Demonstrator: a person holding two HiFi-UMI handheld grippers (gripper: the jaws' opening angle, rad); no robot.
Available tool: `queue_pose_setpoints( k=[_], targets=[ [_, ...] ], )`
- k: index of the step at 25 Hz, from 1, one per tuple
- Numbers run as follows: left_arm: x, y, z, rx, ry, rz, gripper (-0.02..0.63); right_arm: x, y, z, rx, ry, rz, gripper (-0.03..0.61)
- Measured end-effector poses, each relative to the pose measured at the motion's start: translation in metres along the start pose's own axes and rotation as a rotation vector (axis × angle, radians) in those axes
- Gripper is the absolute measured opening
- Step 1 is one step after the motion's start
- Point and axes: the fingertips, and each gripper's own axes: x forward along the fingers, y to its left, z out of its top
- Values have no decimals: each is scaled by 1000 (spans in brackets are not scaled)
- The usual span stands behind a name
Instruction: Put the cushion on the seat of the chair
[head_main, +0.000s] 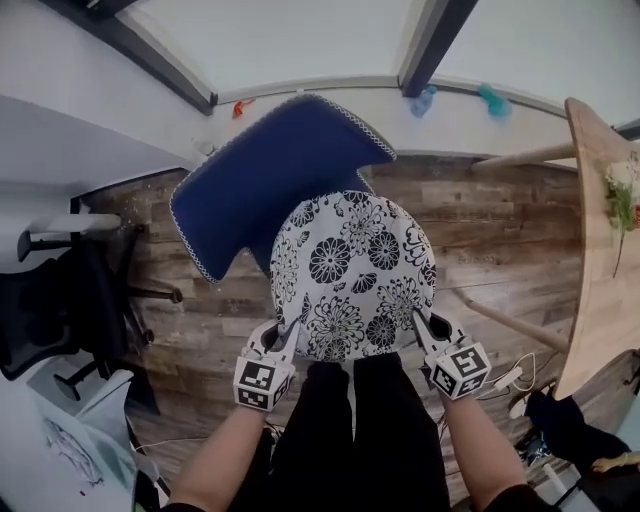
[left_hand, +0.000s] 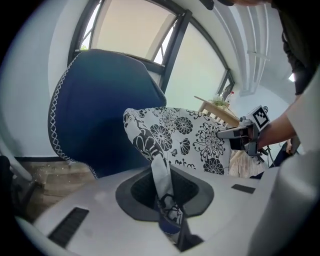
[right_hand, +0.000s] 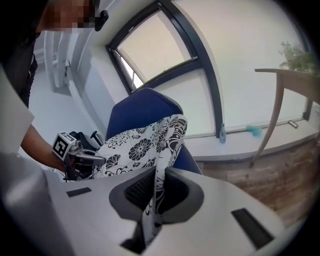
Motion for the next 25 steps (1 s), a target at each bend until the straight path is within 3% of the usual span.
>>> queue_pose_setpoints(
  k=[12,21,23,25],
  targets=[
    [61,16,-47,8,81,20,32,53,-43,-43,17,85,51,35],
    [95,48,-91,-61,100,107,32,94,-74,-78,32,142,61,35],
    [97,61,-100,-105,87,136,56,97,-85,-82,56,149,43,35],
    [94,75,-107,-152,79,172,127,99,-93,-85,93,156,31,35]
  ],
)
